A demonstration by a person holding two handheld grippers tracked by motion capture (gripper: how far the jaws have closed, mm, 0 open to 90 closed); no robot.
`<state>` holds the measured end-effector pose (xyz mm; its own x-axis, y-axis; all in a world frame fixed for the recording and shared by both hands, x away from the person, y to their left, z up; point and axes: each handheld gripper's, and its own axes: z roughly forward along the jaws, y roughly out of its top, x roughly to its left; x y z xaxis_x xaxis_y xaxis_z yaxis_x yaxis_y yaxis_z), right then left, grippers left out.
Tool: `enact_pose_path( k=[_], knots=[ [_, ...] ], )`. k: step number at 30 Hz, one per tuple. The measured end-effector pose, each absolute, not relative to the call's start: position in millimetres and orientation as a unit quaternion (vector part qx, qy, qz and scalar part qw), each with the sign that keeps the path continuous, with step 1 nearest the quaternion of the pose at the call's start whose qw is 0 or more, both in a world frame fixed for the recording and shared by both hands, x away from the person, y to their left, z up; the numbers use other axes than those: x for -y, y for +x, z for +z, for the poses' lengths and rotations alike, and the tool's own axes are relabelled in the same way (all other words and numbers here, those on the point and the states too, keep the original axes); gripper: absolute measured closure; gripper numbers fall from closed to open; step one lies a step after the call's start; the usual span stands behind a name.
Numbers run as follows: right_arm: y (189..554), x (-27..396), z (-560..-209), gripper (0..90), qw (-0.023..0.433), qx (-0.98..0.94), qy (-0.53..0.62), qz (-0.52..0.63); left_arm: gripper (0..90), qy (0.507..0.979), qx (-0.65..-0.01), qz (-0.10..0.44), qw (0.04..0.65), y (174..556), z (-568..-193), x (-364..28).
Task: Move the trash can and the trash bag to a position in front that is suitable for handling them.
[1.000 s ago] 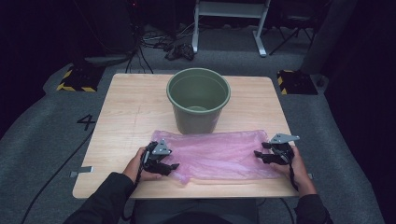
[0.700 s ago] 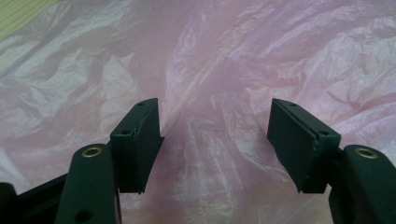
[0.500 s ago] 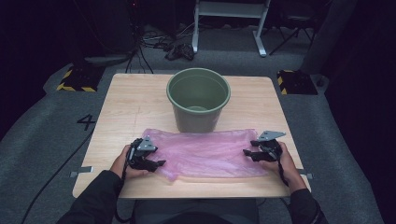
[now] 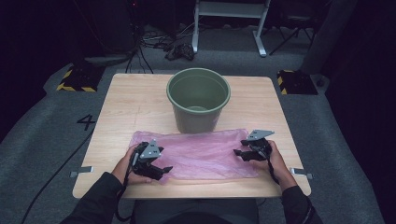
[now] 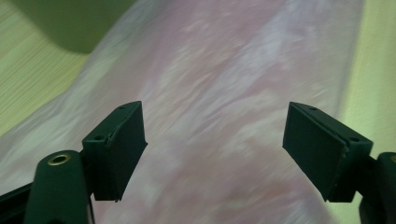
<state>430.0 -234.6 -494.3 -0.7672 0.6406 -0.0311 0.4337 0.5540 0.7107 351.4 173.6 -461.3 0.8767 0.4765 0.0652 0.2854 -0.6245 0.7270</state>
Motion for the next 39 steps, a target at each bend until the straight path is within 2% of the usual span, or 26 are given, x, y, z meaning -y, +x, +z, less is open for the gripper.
enact_pose_path(
  k=[6,9,11,18,20,22,30,39],
  knots=[
    [432,230,-494,42.4,0.145,-0.870,0.308,0.357,21.7,0.913,-0.178,0.112,0.348,348,-470,-140],
    [434,228,-495,41.6,0.145,-0.870,0.307,0.359,24.1,0.918,-0.183,0.104,0.336,352,-479,-131],
    [434,228,-495,41.6,0.146,-0.870,0.305,0.359,25.4,0.917,-0.188,0.087,0.340,355,-484,-130],
    [434,221,-495,39.8,0.146,-0.873,0.298,0.357,29.4,0.920,-0.193,0.084,0.331,358,-490,-129],
    [433,220,-494,36.7,0.144,-0.876,0.290,0.358,35.8,0.919,-0.194,0.085,0.332,360,-490,-133],
    [432,220,-492,35.1,0.143,-0.875,0.289,0.362,38.4,0.919,-0.199,0.087,0.330,362,-489,-138],
    [425,222,-460,31.3,0.152,-0.851,0.277,0.419,49.3,0.913,-0.218,0.084,0.335,369,-489,-158],
    [423,217,-396,30.4,0.186,-0.833,0.239,0.463,64.5,0.912,-0.228,0.094,0.326,368,-487,-175]
  ],
)
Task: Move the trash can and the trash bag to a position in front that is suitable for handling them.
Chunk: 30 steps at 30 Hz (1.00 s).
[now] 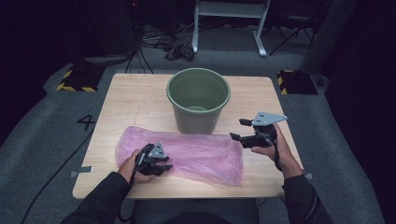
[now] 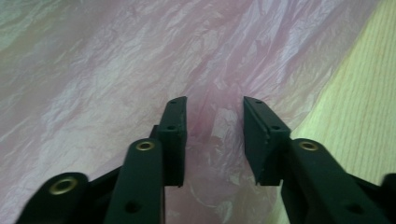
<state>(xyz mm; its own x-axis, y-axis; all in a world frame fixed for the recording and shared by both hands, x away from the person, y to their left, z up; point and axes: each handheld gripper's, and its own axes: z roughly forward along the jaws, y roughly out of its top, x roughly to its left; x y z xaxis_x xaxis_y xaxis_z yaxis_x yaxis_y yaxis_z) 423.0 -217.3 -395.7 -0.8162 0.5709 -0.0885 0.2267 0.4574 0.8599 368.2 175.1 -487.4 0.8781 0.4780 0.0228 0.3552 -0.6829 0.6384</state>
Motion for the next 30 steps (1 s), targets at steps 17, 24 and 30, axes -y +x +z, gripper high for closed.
enact_pose_path(
  k=[17,24,30],
  knots=[
    [413,183,-333,30.9,0.197,-0.828,0.164,0.499,31.8,0.896,-0.261,0.107,0.343,363,-480,-189],
    [417,169,-319,30.7,0.202,-0.834,0.143,0.494,30.4,0.894,-0.237,0.101,0.368,357,-473,-180],
    [430,150,-313,30.0,0.177,-0.846,0.123,0.487,28.2,0.901,-0.228,0.095,0.356,360,-481,-164]
  ],
)
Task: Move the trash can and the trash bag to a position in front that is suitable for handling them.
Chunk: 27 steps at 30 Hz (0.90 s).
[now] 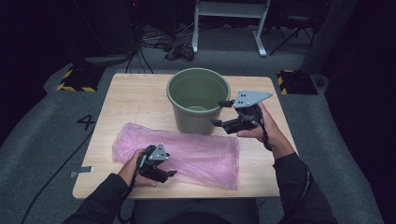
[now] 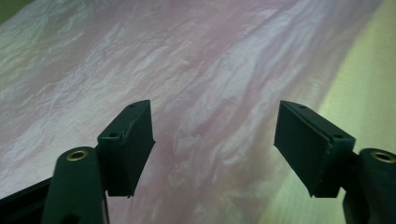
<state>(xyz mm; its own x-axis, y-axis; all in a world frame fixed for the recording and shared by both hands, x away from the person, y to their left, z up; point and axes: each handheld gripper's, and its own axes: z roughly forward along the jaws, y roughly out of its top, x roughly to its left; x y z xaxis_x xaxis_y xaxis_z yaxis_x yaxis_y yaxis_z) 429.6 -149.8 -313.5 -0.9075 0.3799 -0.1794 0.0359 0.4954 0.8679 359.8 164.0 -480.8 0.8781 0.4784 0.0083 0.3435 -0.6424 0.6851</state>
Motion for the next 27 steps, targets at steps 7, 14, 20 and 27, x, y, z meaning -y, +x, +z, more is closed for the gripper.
enact_pose_path(
  k=[7,14,20,27],
  knots=[
    [454,126,-317,33.7,0.127,-0.868,0.117,0.465,31.3,0.907,-0.224,0.085,0.346,364,-489,-158],
    [463,108,-323,47.9,0.119,-0.886,0.123,0.432,38.1,0.909,-0.223,0.088,0.340,366,-491,-158],
    [473,107,-325,62.9,0.110,-0.891,0.128,0.420,44.5,0.908,-0.235,0.090,0.334,370,-490,-166],
    [480,104,-322,72.2,0.077,-0.905,0.120,0.402,50.9,0.907,-0.247,0.097,0.328,370,-489,-180]
  ],
)
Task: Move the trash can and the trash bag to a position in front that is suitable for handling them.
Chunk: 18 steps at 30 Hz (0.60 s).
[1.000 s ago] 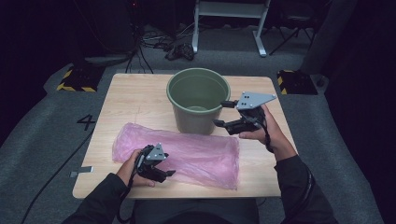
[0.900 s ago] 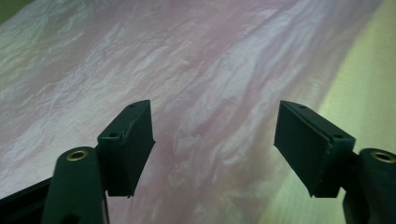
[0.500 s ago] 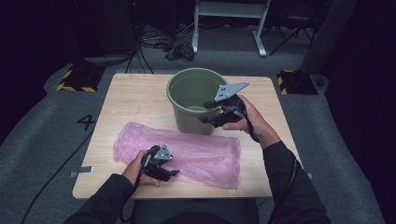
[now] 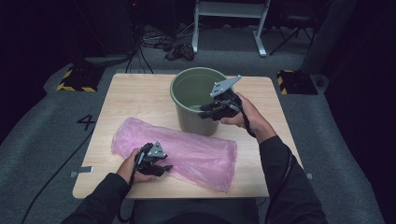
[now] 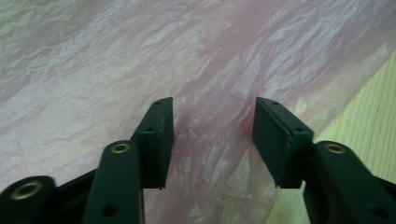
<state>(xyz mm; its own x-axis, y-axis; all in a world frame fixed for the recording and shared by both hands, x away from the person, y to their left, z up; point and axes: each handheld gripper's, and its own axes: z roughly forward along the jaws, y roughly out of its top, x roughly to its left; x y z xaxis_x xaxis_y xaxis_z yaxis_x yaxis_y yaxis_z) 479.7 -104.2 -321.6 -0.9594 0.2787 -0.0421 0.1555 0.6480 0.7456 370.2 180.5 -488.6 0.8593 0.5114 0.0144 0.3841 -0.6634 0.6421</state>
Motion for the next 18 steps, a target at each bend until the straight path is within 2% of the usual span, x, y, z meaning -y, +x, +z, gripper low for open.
enact_pose_path(
  k=[3,11,14,15,16,17,18],
  knots=[
    [481,101,-319,79.5,0.066,-0.915,0.113,0.382,51.9,0.904,-0.264,0.100,0.322,370,-488,-188],
    [473,103,-314,80.3,0.042,-0.920,0.104,0.376,51.6,0.901,-0.283,0.111,0.311,363,-487,-202],
    [466,100,-314,80.3,0.046,-0.922,0.103,0.371,42.9,0.905,-0.272,0.111,0.307,357,-486,-202],
    [463,100,-314,80.2,0.044,-0.920,0.104,0.376,37.2,0.905,-0.269,0.112,0.309,355,-486,-202],
    [463,100,-314,80.2,0.044,-0.920,0.104,0.376,37.2,0.906,-0.262,0.110,0.313,353,-485,-201],
    [461,100,-314,79.9,0.049,-0.918,0.107,0.379,33.0,0.905,-0.256,0.108,0.321,350,-485,-200],
    [459,100,-314,76.0,0.060,-0.916,0.106,0.382,29.0,0.903,-0.256,0.111,0.327,348,-483,-199]
  ],
)
